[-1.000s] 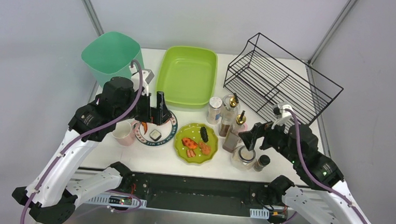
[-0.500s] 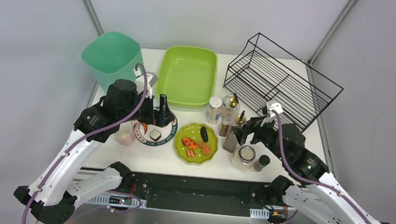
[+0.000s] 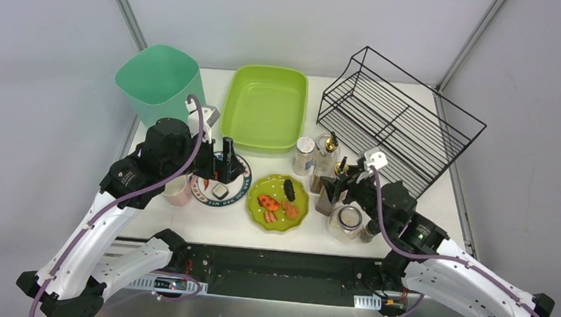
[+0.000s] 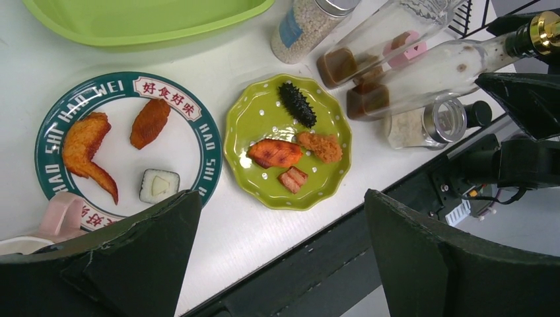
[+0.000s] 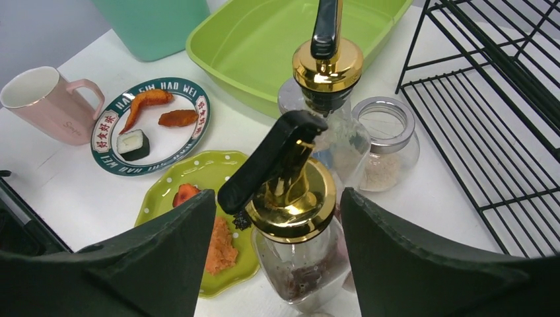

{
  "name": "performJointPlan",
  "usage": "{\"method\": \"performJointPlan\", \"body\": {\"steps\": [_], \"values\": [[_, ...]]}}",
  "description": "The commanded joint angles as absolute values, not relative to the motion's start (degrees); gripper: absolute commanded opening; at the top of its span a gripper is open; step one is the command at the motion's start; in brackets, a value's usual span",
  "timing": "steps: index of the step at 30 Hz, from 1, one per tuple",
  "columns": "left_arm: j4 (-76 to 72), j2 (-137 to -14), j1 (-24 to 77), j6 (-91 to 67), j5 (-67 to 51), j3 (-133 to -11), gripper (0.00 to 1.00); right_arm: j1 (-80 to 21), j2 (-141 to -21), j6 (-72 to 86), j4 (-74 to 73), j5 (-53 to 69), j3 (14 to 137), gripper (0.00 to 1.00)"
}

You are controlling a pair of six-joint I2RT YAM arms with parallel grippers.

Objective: Clear the kitchen counter

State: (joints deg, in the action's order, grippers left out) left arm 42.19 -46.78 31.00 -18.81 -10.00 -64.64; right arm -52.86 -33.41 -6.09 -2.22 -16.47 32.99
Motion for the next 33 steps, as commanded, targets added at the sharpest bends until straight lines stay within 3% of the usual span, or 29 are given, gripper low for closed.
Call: {"method": "performJointPlan", "body": {"steps": [1,17,27,33], "values": [[39.6,-46.0,30.7,-17.6,-9.7,-63.8,1.00,-55.2,-33.2,-8.5,3.9,-20.9,32.3,0.69],[39.5,-44.9,30.7,-17.1,-9.0,-63.3,1.00,-62.1,-36.3,-12.3,8.9,-33.0,30.6,0.40],[39.3,-45.3,30.7,-16.9,-8.6,-63.1,1.00,-62.2,-34.0,-12.4,9.7,-34.8,30.2,0.00],[39.1,-45.9,30.7,-17.0,-8.2,-62.6,1.00,-62.5,-33.4,-11.1,6.8,-33.5,34.2,0.00]]}}
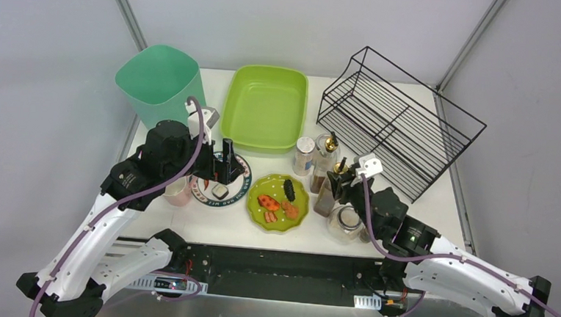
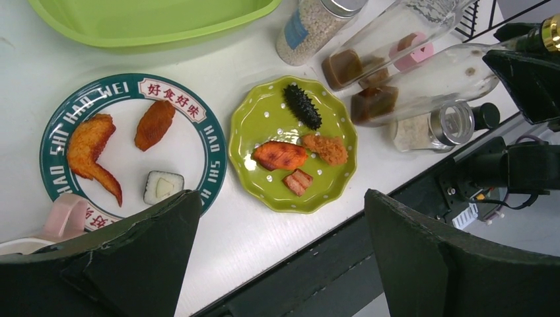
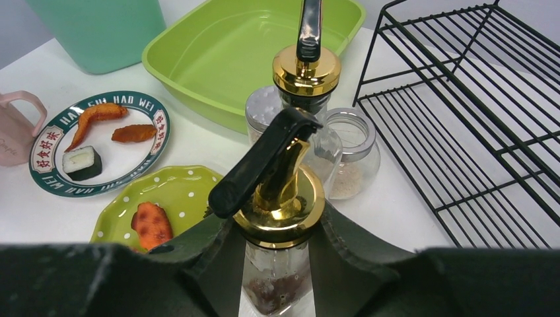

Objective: Clear the kitchen counter

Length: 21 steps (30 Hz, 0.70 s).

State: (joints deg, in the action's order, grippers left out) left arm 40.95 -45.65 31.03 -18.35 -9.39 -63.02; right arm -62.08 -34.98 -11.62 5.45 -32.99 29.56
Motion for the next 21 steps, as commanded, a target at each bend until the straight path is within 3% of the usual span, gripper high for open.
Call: {"method": "performJointPlan", "body": {"steps": [1,13,21], "values": [[39.1,-45.8,30.7,-17.0,-8.0,-62.6,1.00,-62.7,-33.3,-10.9,5.9,-33.4,35.1,0.00],[38.8,-45.2,30.7,-16.8,-7.4,-61.6,1.00,-64.2,-34.2,-7.1,-3.0,-26.7,45.6,0.00],[38.8,-44.4,30.7,-16.9,-7.4,-61.2,1.00,-64.8,-38.6,-5.5,-18.1,-24.5,62.1,0.00]]}}
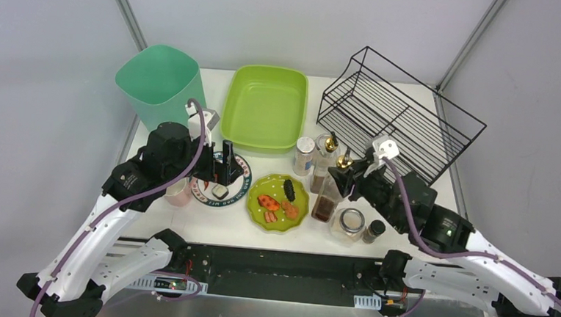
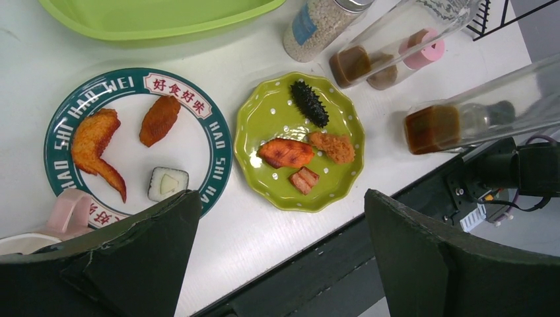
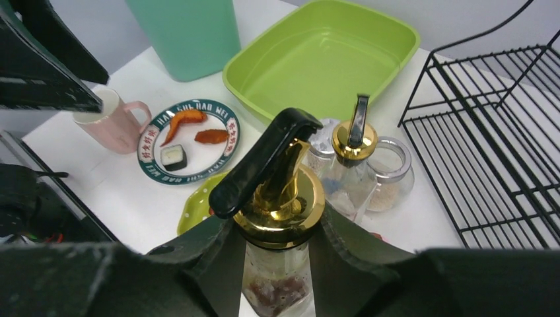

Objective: Clear the kitchen counter

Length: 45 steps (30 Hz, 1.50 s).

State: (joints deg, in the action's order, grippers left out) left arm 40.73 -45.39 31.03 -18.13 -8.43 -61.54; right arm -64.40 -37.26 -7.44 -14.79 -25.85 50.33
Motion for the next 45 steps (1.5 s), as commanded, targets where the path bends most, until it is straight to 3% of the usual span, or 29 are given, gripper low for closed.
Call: {"method": "performJointPlan", "body": {"steps": [1,11,17,24,34,45], "values": [[38.8,-44.4,30.7,-16.9,-7.4,-61.1,1.00,-64.8,-39.7,-5.1,-21.9,-25.0,64.7,0.00],[38.8,-43.9,30.7,-16.9,-7.5,-60.8,1.00,-64.8,-48.8,-4.8,-39.9,-39.7,87.5,0.00],[38.7,-43.7,30.7,-17.0,-7.8,-60.6,1.00,-64.7,-51.8,-14.4,-37.6,-50.2,94.2,0.00],[38.5,-43.3,30.6,-17.4,-8.7,-60.4,1.00,-64.0,-55.0,-30.3,-21.8,-56.8,98.2,0.00],[38.0,-42.4,30.6,-17.5,-10.2,-59.9,1.00,-57.9,-68.2,-36.5,-18.4,-54.4,113.5,0.00],[37.0,-42.1,30.6,-18.5,-13.3,-59.0,1.00,-36.4,-85.0,-23.1,-33.2,-40.9,134.5,0.00]]}}
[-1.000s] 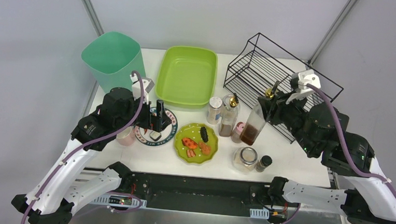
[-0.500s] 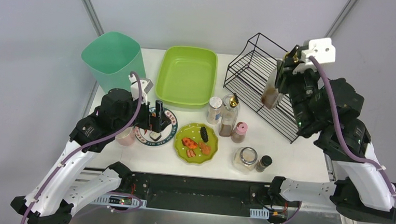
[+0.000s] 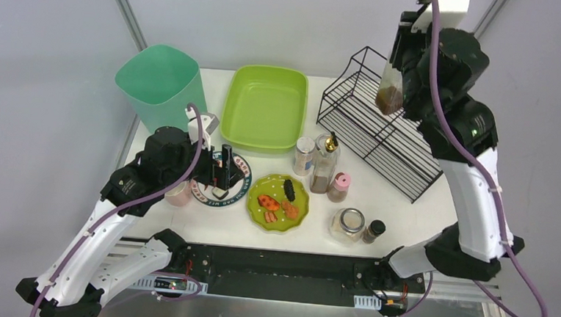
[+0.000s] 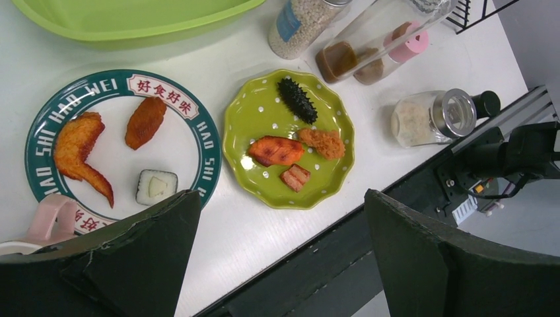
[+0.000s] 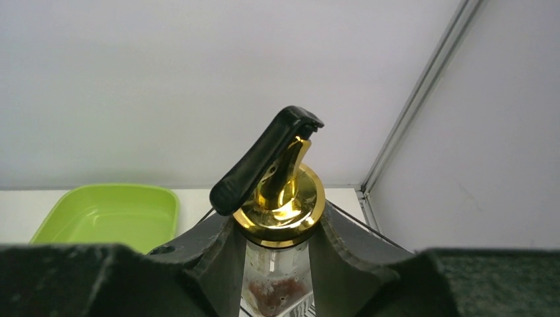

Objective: Clear the kitchen counter

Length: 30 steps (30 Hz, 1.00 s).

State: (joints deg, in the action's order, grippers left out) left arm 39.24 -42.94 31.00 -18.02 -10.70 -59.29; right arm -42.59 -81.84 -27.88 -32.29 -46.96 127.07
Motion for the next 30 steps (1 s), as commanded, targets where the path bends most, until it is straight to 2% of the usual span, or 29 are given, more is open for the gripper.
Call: {"method": "performJointPlan", "body": {"steps": [1,7,13,23,30], "values": [[36.9,-42.1,30.6,-18.5,-13.7,-58.9,1.00,-34.3,-85.9,-21.9,-33.6,-40.0,135.6,0.00],[35.5,-42.4,30.6,-19.8,-17.5,-57.8,1.00,-22.5,-88.0,-15.1,-32.4,-35.7,133.8,0.00],[35.5,-42.7,30.5,-19.8,-18.0,-57.6,1.00,-13.9,-89.0,-13.4,-27.6,-36.9,133.4,0.00],[34.9,-41.8,29.4,-20.6,-21.0,-57.3,1.00,-5.8,-91.2,-8.7,-24.9,-44.0,132.4,0.00],[34.5,-41.6,29.3,-21.2,-21.2,-56.8,1.00,-3.7,-93.1,-7.5,-24.3,-48.7,132.1,0.00]]}}
